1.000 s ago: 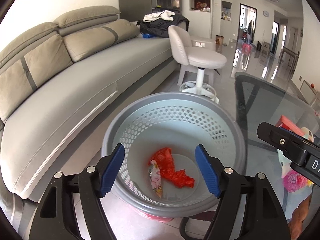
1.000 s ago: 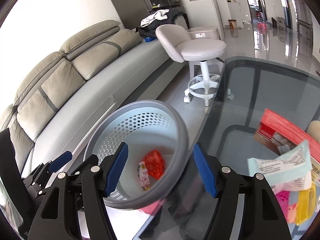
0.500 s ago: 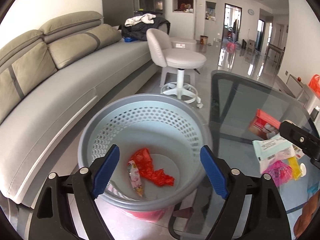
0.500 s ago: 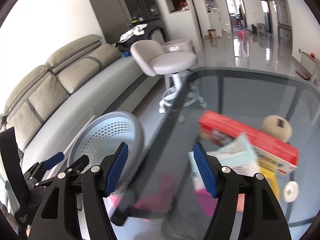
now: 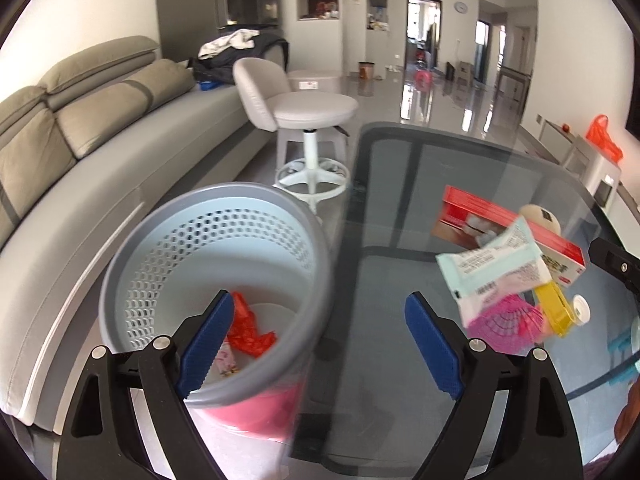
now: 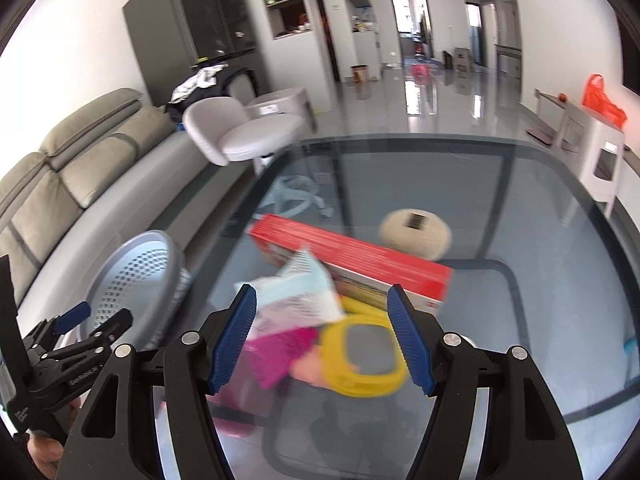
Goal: Collect trash
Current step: 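Move both tools back over the table toward the remaining trash, then grasp the white round cap with the right tool while the left tool grasps the pink shuttlecock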
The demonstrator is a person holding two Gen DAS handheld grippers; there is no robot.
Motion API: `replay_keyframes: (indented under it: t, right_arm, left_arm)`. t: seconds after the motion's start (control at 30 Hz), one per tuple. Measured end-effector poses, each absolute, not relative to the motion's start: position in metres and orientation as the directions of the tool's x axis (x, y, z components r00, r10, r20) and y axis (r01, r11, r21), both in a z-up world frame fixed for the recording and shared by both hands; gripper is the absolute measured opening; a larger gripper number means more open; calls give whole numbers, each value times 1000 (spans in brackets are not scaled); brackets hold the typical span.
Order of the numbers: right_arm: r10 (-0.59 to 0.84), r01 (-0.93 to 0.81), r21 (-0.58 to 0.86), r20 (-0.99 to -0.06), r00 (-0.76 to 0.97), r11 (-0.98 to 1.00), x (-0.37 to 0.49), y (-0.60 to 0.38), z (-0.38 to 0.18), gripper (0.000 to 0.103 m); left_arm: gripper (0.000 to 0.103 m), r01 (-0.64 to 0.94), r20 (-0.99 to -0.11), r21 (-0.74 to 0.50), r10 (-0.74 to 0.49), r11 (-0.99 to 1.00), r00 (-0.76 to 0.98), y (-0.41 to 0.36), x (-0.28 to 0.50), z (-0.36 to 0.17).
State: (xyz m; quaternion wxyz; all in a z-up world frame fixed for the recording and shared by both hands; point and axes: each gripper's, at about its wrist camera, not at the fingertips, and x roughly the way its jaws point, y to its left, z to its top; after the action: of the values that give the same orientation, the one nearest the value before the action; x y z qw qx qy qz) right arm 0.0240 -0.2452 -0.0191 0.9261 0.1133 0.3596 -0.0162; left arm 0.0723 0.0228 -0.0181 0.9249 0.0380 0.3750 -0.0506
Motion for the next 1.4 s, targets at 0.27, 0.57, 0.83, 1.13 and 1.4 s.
replay_keyframes:
  t: [0.27,0.57,0.83,1.13,1.4]
  right_arm:
    - [-30,208,166,-707,706,964,7,-288,-35,65]
    - [-79,262,116,-772,631,958,-6,-317,-65,65]
    - [-70,262,110,-801,595,959,1,-329,-82,65]
    - [-65,233,83,-824,563,969,15,-325,-98,65]
    - [-68,213,61,-833,549,975,24,-321,-106,65]
  left_arm:
    - [85,185,-698,39,-106,982,709,-12,63,-23]
    - [87,223,-703,41,-130,974,699,-39,64,-27]
    - [88,249,-709,58,-136,967,692,-60,63,-34]
    - [89,254,-724,60,-133,965,677,-66,66,-40]
    - [89,255,-732,46,-142,966,667,-66,67,-41]
